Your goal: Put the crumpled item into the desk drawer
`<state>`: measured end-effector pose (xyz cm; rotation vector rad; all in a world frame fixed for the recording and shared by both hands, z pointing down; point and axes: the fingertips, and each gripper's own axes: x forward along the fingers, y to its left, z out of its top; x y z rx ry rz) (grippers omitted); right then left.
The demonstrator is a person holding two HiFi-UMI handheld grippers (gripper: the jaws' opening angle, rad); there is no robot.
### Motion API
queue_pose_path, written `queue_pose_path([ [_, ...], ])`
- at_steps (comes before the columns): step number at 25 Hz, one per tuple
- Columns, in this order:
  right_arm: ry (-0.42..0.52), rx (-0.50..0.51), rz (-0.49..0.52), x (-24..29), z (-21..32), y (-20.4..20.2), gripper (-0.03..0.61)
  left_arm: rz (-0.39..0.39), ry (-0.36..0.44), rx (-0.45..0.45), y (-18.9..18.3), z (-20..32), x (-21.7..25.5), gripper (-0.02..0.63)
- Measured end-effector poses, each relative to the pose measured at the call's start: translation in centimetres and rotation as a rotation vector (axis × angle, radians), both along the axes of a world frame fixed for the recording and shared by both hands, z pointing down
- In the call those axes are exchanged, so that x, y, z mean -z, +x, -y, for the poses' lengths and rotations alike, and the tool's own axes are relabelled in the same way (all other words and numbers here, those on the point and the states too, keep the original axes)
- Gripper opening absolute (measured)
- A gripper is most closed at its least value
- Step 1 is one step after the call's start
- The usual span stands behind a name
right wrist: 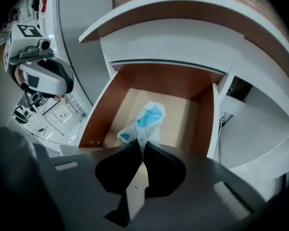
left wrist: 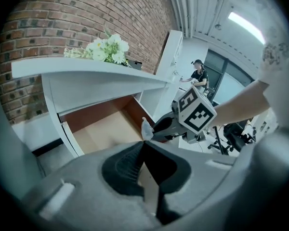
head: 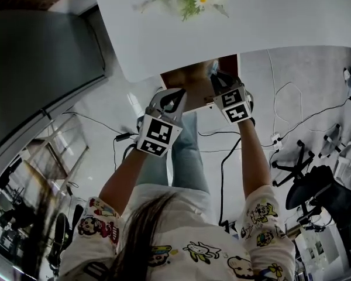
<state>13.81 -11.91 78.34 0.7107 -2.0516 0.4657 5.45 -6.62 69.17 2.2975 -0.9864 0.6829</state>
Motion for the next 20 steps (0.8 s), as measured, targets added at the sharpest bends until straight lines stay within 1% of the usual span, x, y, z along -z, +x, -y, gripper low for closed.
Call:
queue_pose_path([
  [3, -0.038, 0.034, -0.043, -1.9, -0.1, 0.1, 0.018, 0.008, -0.015, -0.007, 0.2, -0.2, -1.5, 0.002],
  [9, -0.121, 0.065, -0.091, -5.2, -0.4, 0.5, 0.019, 0.018, -0.052, 0.005, 0.8, -0.4, -3.7, 0.002],
  [16, -0.187, 0.139, -0.142, -6.8, -0.7, -0.4, 0.025, 0.020, -0.079, 0.026, 1.2, -0.6, -5.5, 0.002],
  [20, -0.223, 0.158, -0.164, -7.9, -1.2, -0.5, 0.032, 0.024, -0.100, 0.027, 1.5, -1.1, -6.2, 0.002],
])
